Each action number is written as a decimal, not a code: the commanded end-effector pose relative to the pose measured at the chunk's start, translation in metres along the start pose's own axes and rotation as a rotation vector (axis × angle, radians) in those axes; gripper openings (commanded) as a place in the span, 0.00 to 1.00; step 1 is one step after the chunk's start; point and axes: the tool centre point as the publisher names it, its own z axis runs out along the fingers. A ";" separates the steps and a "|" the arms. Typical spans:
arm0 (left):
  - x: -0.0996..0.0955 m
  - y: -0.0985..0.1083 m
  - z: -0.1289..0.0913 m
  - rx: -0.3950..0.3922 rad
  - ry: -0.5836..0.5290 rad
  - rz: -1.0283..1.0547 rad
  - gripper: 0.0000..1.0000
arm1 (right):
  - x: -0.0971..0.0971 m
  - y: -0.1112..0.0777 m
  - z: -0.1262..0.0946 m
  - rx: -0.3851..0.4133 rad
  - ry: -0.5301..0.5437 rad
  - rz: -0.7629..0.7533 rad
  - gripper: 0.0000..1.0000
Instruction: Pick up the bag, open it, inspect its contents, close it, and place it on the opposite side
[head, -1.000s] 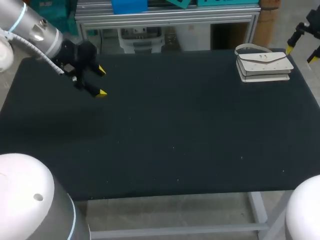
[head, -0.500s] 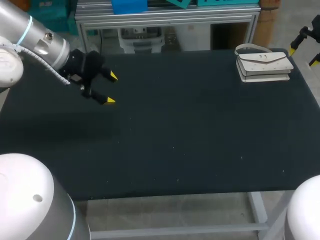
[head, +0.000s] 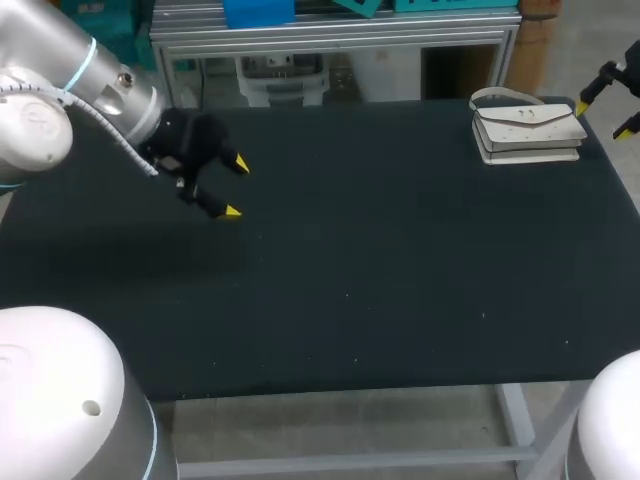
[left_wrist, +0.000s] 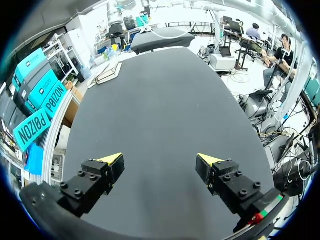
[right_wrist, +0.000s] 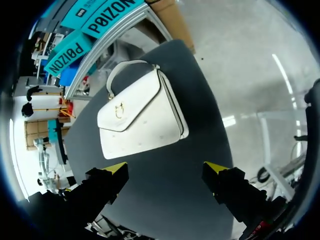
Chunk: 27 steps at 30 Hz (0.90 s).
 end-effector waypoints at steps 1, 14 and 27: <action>-0.006 -0.001 0.002 -0.001 0.011 0.001 1.00 | -0.004 0.014 0.012 0.019 0.015 0.012 1.00; -0.006 -0.001 0.002 -0.001 0.011 0.001 1.00 | -0.009 0.030 0.037 0.019 0.091 0.065 1.00; -0.006 -0.001 0.002 -0.001 0.011 0.001 1.00 | -0.001 0.049 0.054 0.018 0.156 0.088 0.64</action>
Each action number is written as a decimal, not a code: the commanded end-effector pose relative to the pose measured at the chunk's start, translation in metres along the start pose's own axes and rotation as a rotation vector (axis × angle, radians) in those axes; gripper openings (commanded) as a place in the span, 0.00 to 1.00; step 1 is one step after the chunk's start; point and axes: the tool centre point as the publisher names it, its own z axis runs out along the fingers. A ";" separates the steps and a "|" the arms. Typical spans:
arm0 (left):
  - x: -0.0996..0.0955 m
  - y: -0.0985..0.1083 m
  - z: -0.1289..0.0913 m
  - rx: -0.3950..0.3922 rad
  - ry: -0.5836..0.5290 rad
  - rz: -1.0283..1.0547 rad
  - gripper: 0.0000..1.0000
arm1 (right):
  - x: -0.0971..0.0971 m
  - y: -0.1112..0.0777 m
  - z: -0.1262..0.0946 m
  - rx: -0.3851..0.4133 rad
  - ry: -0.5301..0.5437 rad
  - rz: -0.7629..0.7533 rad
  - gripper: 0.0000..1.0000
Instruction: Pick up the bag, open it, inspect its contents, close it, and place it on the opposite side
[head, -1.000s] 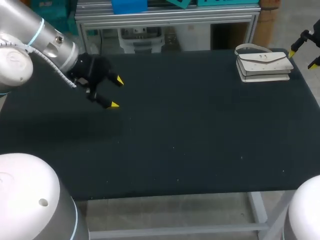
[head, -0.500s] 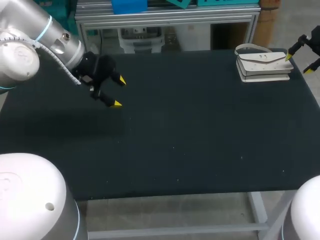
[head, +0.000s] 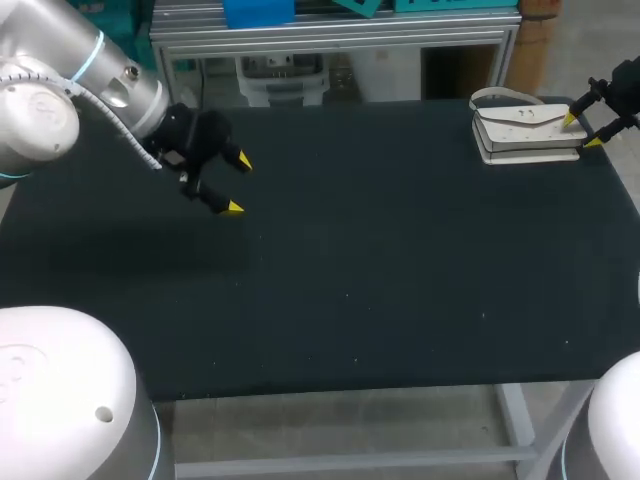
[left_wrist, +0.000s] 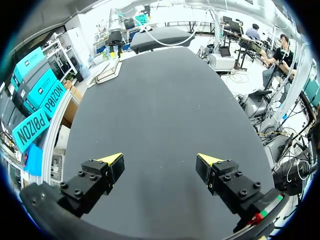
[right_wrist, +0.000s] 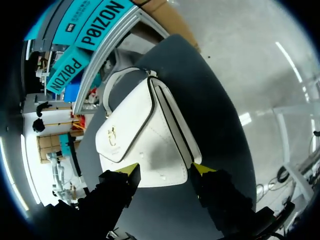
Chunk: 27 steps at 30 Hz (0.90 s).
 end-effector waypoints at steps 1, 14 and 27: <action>0.000 0.000 0.001 0.003 -0.002 0.001 1.00 | -0.003 0.015 0.002 0.061 0.010 -0.001 0.64; 0.000 0.000 0.001 0.003 -0.002 0.001 1.00 | 0.001 0.034 0.004 0.053 0.051 -0.014 0.38; 0.000 0.000 0.001 0.003 -0.002 0.001 1.00 | 0.009 0.004 0.019 0.111 0.082 -0.058 0.00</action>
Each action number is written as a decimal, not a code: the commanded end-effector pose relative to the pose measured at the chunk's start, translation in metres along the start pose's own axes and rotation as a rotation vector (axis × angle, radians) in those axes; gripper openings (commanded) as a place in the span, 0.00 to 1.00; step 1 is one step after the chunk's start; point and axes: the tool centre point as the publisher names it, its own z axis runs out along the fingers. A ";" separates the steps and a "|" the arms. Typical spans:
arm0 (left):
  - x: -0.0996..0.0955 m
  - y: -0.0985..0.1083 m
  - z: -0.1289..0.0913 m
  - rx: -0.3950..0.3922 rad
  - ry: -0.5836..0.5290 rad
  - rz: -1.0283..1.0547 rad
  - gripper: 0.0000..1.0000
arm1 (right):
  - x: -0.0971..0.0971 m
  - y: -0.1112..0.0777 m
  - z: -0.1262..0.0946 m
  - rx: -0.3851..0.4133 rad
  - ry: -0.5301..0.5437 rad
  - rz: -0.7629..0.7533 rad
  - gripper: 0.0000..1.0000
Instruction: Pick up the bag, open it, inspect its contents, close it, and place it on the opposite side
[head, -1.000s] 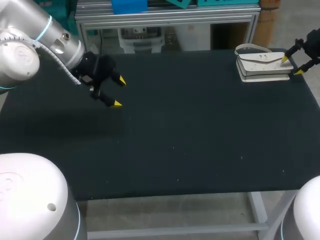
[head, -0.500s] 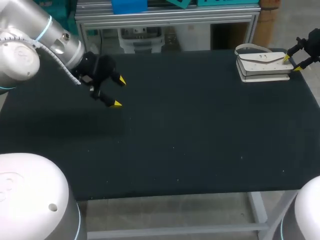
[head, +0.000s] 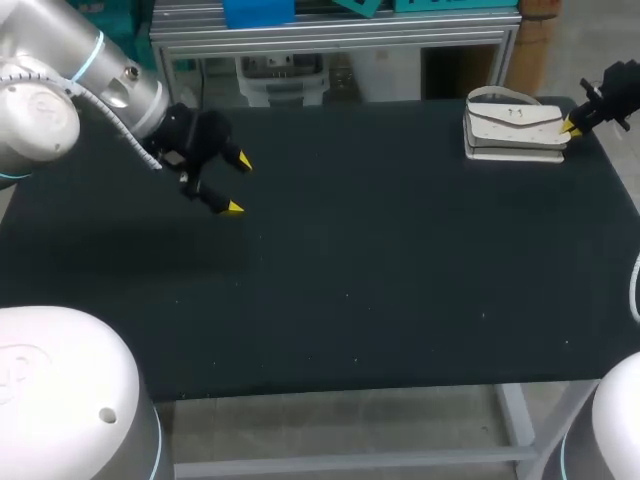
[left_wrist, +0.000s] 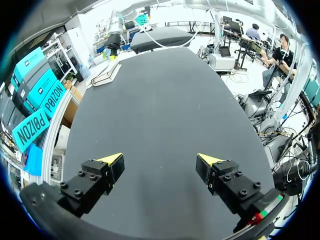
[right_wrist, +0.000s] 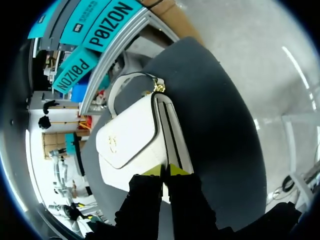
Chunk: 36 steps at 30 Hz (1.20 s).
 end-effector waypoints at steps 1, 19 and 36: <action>0.000 0.001 0.001 0.003 -0.001 0.001 1.00 | -0.003 -0.008 -0.001 0.144 0.025 -0.017 0.00; 0.000 0.001 0.001 0.003 -0.001 0.001 1.00 | 0.000 0.000 -0.005 0.135 0.047 -0.016 0.44; 0.000 0.001 0.001 0.003 -0.001 0.001 1.00 | 0.007 0.000 0.014 0.142 0.076 0.010 0.24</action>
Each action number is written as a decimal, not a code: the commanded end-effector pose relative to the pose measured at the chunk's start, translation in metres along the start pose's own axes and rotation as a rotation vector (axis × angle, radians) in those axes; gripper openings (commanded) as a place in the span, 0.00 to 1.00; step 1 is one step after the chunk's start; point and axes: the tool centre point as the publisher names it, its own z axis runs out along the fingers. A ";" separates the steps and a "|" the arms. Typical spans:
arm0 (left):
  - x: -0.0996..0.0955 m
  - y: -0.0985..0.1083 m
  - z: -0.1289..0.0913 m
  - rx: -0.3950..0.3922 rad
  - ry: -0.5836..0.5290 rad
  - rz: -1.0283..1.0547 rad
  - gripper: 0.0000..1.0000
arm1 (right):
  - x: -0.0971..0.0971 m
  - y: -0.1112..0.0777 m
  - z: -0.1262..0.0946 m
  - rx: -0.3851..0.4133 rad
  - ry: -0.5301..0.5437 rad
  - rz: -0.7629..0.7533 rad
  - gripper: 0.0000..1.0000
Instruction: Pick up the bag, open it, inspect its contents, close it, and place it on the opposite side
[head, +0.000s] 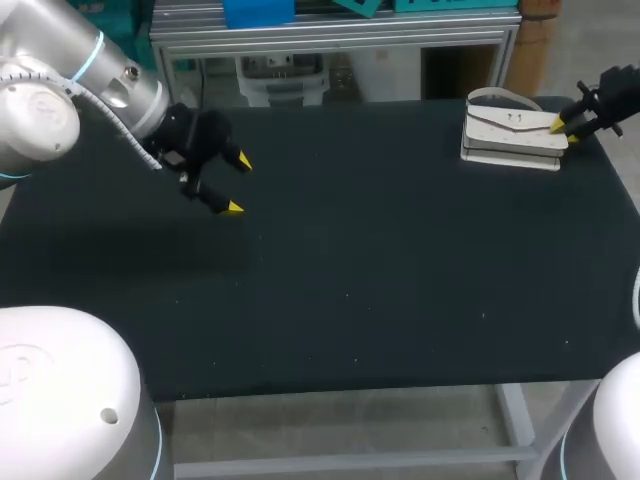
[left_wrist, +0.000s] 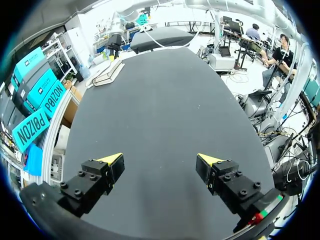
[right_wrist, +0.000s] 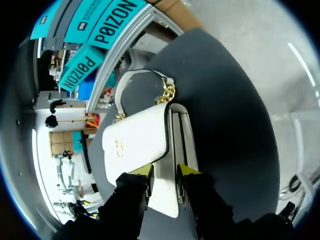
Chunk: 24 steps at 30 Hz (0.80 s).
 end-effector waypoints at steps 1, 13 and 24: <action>0.000 0.000 0.001 0.003 -0.002 0.001 1.00 | -0.002 0.007 0.006 0.129 0.010 0.008 0.20; 0.000 0.000 0.001 0.003 -0.002 0.001 1.00 | 0.017 -0.013 0.012 0.181 0.074 -0.058 0.00; 0.000 0.000 0.001 0.003 -0.002 0.001 1.00 | 0.067 -0.088 0.039 0.338 0.140 -0.227 0.00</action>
